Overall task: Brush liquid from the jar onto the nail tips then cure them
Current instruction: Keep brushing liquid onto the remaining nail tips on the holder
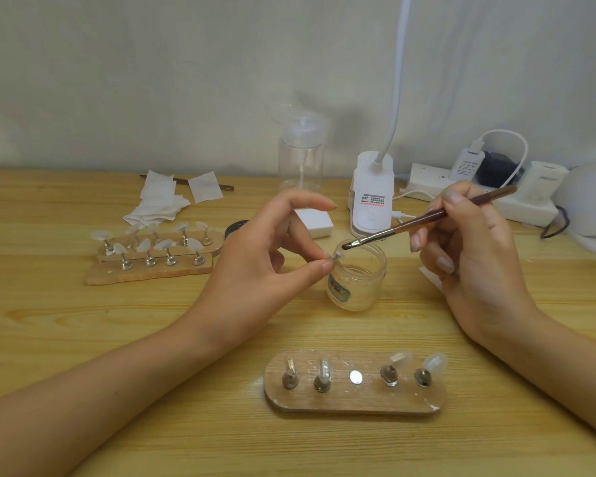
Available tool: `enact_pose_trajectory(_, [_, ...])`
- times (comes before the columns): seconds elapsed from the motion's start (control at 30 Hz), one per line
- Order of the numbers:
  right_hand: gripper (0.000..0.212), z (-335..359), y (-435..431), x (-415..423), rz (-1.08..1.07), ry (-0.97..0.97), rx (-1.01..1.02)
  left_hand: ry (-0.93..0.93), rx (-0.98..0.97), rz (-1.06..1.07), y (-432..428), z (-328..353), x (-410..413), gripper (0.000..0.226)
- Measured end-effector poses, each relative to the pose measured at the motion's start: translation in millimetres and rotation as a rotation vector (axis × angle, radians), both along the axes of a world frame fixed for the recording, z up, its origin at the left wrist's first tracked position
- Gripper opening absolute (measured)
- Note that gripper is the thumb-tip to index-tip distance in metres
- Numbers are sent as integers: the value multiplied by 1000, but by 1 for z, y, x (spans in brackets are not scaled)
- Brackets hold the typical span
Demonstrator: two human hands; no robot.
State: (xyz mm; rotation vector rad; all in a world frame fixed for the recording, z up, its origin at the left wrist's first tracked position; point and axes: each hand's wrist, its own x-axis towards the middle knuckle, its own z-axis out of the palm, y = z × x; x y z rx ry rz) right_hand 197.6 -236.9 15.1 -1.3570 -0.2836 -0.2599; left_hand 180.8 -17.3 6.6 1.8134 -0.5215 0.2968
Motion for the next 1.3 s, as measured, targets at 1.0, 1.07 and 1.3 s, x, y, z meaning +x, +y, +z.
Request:
enact_pose_trajectory(1.0, [26, 0, 0, 4, -30, 38, 5, -151, -105, -154, 4, 74, -40, 67])
enact_pose_trajectory(1.07, [26, 1, 0, 3, -39, 37, 7, -129, -17, -247, 2, 75, -54, 71])
enact_pose_trajectory(1.3, [26, 0, -2, 3, -60, 54, 7, -74, 539, -249, -14, 40, -75, 86])
